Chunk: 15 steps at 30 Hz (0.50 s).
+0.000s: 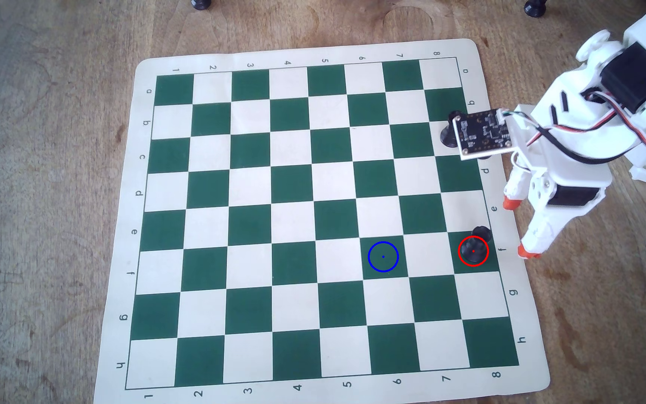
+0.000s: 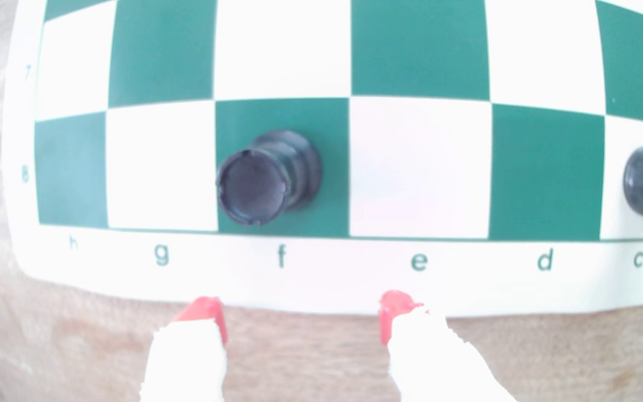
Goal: Move the chess piece from red to blue
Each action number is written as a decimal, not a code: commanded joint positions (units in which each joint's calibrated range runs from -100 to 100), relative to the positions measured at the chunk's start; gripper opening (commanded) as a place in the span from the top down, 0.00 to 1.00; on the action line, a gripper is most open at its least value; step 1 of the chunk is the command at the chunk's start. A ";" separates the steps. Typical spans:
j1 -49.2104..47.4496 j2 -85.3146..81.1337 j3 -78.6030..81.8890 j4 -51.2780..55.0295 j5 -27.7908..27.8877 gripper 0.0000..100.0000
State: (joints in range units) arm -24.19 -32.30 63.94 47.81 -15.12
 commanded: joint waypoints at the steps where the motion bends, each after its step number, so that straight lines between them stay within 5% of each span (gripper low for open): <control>1: -0.57 1.32 -6.01 -2.03 -0.24 0.78; 15: -0.18 4.29 -10.54 -5.88 -0.29 0.79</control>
State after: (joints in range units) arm -25.29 -28.70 57.43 43.98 -15.70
